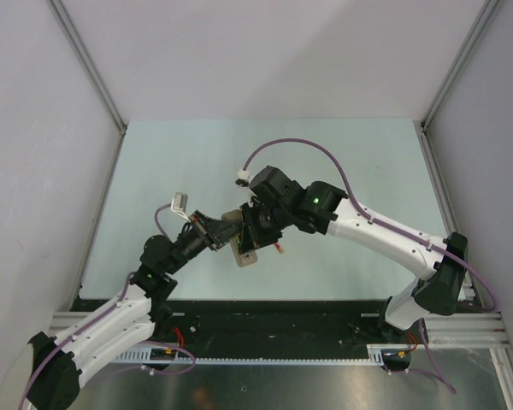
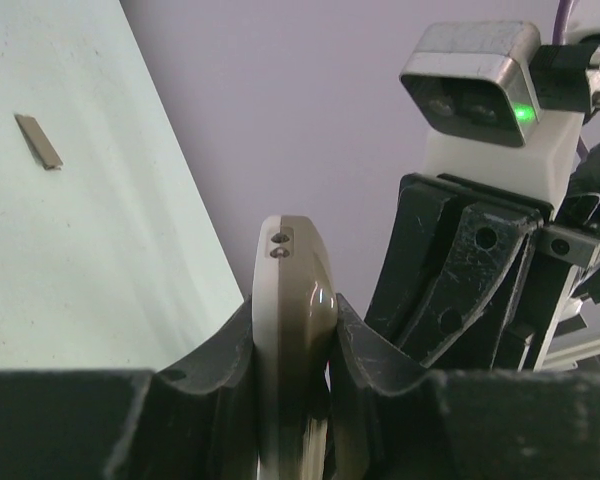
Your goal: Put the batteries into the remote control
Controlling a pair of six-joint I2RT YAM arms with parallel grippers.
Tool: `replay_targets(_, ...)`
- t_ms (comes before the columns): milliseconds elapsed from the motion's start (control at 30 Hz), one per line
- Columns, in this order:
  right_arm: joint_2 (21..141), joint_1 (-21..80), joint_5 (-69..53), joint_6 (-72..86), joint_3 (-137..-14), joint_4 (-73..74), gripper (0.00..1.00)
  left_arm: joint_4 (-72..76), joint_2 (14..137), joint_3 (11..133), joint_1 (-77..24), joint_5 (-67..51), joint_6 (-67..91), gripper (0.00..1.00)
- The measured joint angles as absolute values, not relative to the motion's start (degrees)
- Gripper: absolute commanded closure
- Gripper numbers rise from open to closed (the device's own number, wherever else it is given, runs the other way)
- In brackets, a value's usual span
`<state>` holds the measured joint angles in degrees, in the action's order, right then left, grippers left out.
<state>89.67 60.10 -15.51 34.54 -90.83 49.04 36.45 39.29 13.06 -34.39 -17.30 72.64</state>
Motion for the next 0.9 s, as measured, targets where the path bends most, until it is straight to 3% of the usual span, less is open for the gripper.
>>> replay_targets(167, 89.7, 60.7, -14.0, 34.9, -90.8, 48.5, 1.00, 36.8, 39.2, 12.8, -34.5, -16.4, 72.7, 1.00)
replay_targets(467, 89.7, 61.3, -12.5, 35.6, -90.8, 48.1, 0.84, 37.3, 38.7, 12.1, -34.7, -15.1, 73.1, 1.00)
replay_targets(900, 91.5, 62.9, -7.8, 34.7, -93.6, 50.9, 0.81, 37.6, 38.5, 11.1, -34.9, -13.6, 73.6, 1.00)
